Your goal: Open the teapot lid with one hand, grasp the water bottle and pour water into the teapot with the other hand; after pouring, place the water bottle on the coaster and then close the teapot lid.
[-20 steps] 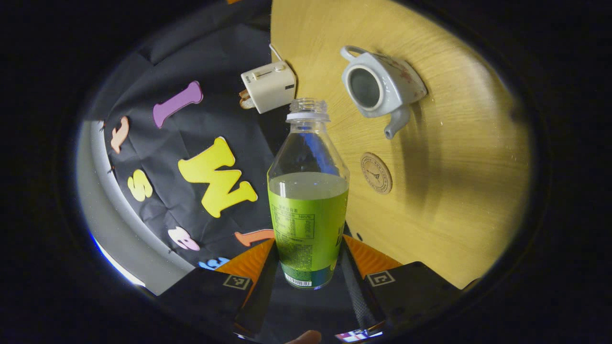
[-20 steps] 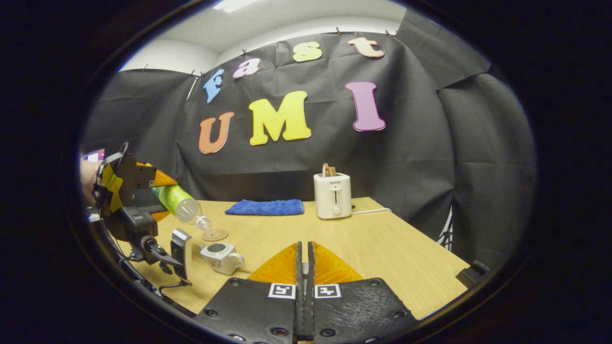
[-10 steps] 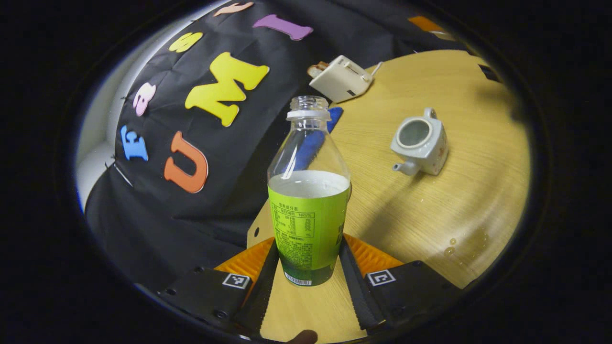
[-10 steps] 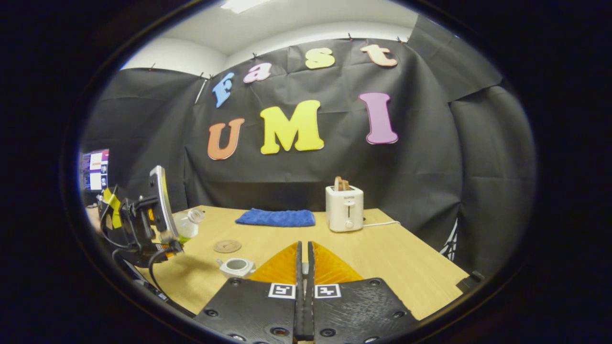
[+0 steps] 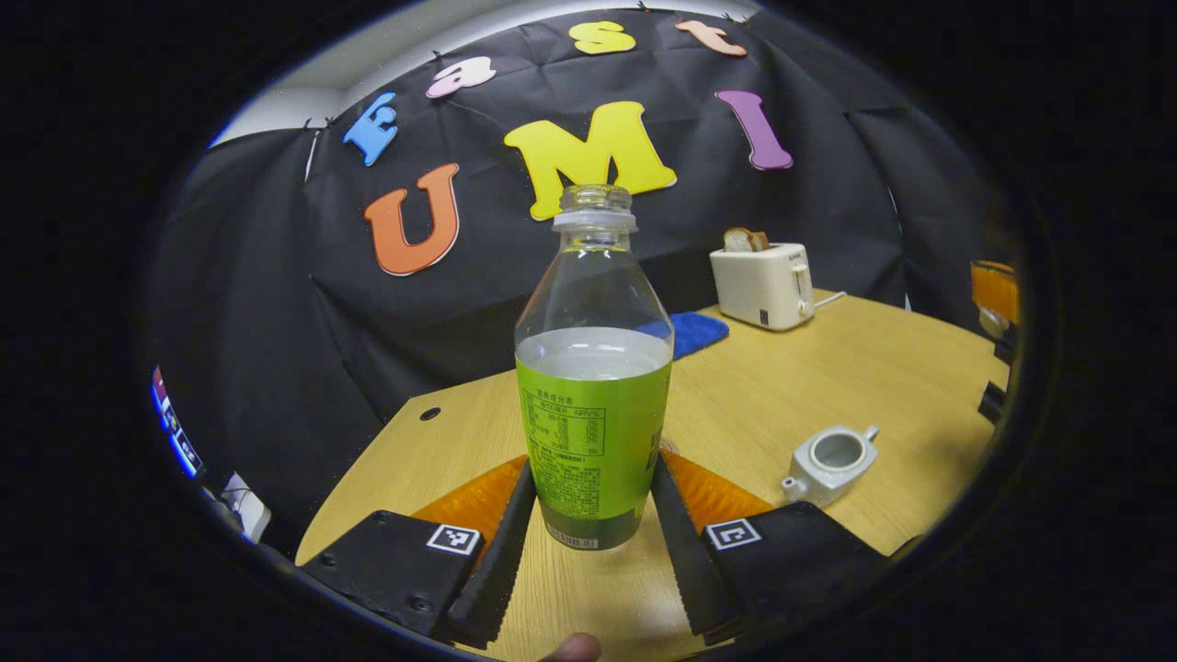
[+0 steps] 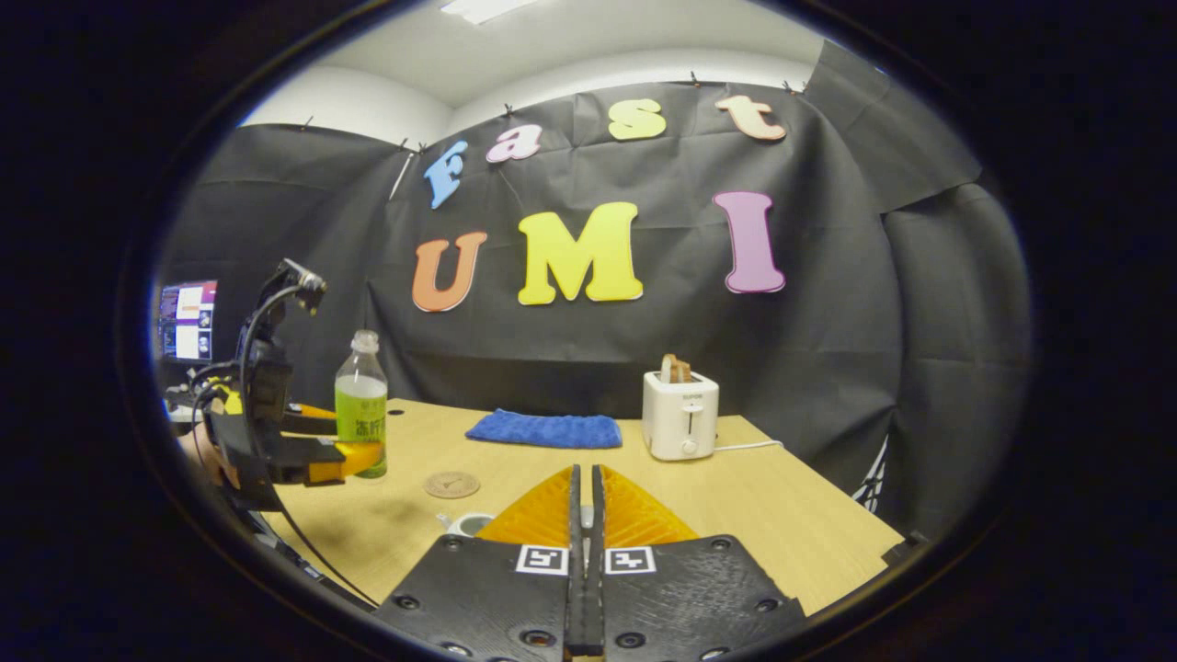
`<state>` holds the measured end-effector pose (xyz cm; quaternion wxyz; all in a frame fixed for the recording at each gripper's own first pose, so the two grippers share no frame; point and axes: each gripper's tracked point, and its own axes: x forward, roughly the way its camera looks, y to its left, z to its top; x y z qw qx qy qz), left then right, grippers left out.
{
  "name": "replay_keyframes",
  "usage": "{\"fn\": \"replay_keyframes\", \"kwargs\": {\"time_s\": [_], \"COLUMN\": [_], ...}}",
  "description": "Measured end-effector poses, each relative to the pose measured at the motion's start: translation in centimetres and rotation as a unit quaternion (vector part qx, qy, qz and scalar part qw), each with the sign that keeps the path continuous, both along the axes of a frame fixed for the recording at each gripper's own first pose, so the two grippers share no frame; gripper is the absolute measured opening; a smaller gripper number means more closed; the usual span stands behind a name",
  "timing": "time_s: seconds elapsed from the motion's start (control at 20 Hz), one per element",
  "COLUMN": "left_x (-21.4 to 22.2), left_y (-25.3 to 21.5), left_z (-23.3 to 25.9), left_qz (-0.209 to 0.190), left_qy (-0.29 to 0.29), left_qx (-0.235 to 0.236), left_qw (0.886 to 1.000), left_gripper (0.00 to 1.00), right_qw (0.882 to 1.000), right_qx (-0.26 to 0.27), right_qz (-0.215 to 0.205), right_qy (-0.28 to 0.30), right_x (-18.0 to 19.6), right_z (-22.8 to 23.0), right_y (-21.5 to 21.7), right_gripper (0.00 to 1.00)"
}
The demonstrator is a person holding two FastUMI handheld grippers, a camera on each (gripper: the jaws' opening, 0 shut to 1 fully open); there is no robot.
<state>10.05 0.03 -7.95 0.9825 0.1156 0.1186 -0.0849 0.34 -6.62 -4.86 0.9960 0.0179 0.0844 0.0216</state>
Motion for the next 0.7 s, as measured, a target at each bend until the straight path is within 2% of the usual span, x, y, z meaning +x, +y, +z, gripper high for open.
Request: {"fn": "replay_keyframes", "kwargs": {"time_s": [0.15,0.3,0.7], "left_x": [2.0,4.4,8.9], "left_y": [-1.1,-1.5,-2.5], "left_z": [1.6,1.0,-3.3], "left_qz": [0.003,0.011,0.022], "left_qy": [-0.009,-0.006,0.024], "left_qx": [-0.059,-0.089,-0.118], "left_qw": [0.998,0.996,0.993], "left_gripper": [0.74,0.74,0.76], "right_qw": [1.000,1.000,0.999], "right_qx": [0.006,0.009,0.021], "right_qz": [0.005,0.008,-0.003], "right_qy": [0.007,0.017,0.047], "right_x": [0.3,0.4,1.9], "right_z": [-0.7,-1.7,-4.6], "right_y": [0.6,0.7,-0.5], "right_gripper": [0.00,0.00,0.00]}}
